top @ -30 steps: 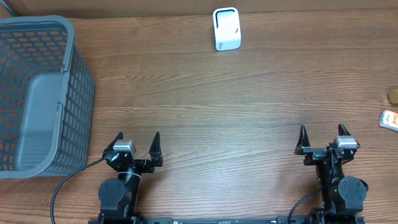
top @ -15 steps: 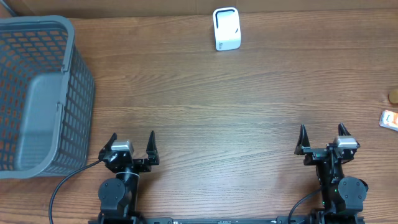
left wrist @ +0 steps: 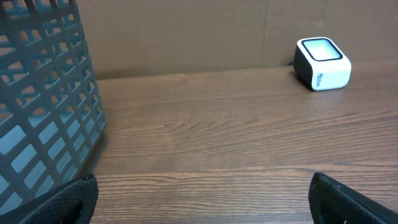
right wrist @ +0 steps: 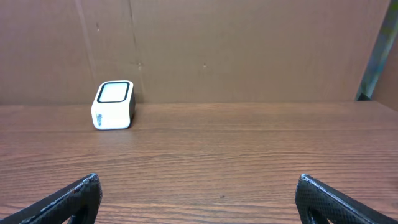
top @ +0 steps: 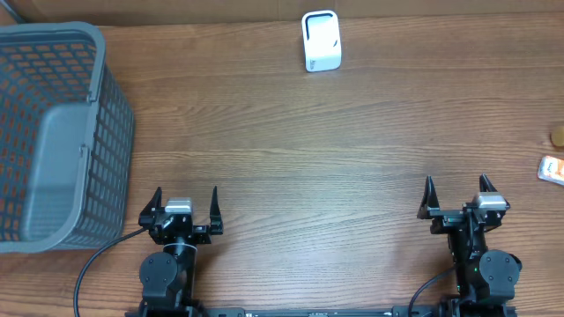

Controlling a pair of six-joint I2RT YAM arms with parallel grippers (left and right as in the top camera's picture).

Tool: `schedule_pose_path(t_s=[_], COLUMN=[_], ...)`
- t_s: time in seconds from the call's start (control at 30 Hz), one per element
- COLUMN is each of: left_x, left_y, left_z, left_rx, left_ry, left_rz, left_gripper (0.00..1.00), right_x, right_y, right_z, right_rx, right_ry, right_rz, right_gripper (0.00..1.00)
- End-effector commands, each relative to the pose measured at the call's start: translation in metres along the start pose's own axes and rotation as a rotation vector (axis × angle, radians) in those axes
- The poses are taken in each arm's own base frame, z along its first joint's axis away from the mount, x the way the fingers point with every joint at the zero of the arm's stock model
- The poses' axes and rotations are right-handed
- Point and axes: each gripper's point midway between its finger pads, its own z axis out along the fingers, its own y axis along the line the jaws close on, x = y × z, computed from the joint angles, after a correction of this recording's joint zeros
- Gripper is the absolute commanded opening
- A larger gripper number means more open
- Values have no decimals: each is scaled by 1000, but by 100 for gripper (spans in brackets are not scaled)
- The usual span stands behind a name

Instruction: Scan the item barcode

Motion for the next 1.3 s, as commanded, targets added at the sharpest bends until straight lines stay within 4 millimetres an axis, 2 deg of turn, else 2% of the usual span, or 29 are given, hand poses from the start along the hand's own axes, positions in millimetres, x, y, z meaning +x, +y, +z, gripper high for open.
schedule_pose_path(t_s=[0.0,0.13,0.63,1.27], left_x=[0,0,0,0], left_y=[8,19,14,13], left_z=[0,-1,0,0], left_rx=[-41,-105,-78,-72], left_ry=[-9,-14,-15,-12], left_rz=[-9,-90,-128,-78], left_gripper=[100,100,100,100], right_x=[1,1,1,1], right_y=[-2,-2,-2,-2], right_z=[0,0,0,0], right_rx=[10,10,10,10], right_ry=[-7,-7,-7,-7], right_rz=[-5,-5,-5,-5], right_gripper=[100,100,100,100])
